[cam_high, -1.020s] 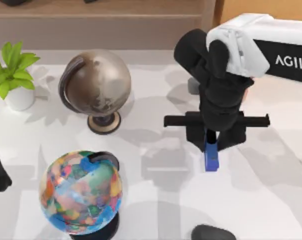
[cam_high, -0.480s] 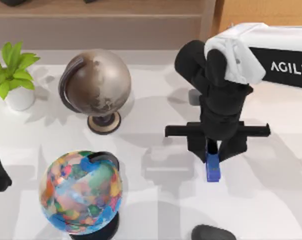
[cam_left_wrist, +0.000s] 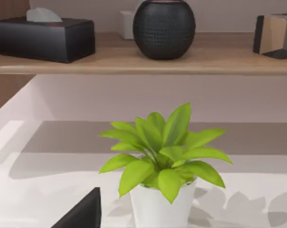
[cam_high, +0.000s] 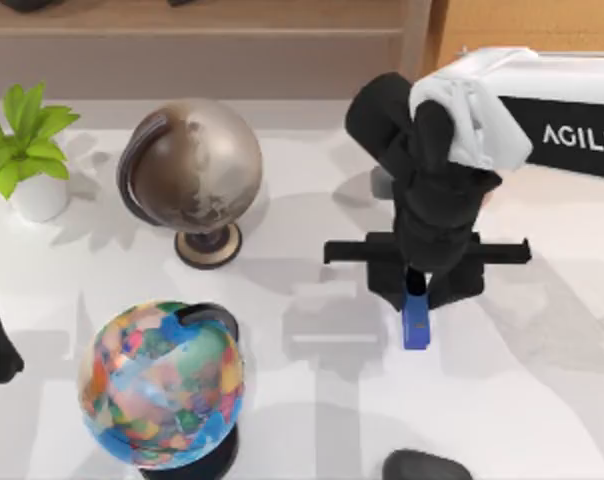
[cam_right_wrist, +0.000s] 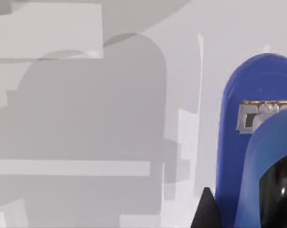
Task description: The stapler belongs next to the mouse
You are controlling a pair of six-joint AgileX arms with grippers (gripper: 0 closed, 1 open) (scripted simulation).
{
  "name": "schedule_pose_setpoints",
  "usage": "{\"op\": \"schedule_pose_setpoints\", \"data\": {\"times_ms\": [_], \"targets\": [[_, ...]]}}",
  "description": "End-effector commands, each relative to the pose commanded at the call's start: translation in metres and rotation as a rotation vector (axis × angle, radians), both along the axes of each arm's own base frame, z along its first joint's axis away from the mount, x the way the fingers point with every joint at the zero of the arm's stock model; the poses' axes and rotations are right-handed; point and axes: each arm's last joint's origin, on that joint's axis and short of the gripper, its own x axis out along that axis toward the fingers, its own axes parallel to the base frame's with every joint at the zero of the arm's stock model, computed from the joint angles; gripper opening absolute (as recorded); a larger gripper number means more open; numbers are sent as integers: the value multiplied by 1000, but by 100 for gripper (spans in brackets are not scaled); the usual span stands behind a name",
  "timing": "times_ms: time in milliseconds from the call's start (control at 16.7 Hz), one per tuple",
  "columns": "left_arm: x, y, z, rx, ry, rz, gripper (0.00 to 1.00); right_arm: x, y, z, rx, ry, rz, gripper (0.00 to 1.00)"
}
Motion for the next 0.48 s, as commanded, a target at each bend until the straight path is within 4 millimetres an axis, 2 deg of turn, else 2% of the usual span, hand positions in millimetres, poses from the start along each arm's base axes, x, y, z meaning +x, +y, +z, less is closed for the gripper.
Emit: {"op": "schedule_pose_setpoints", "data": {"times_ms": [300,480], "targets": [[0,0,0,0,0,0,100,0,-1,-19,-27,5,1,0],[0,0,0,0,0,0,100,0,-1,-19,-27,5,1,0]]}}
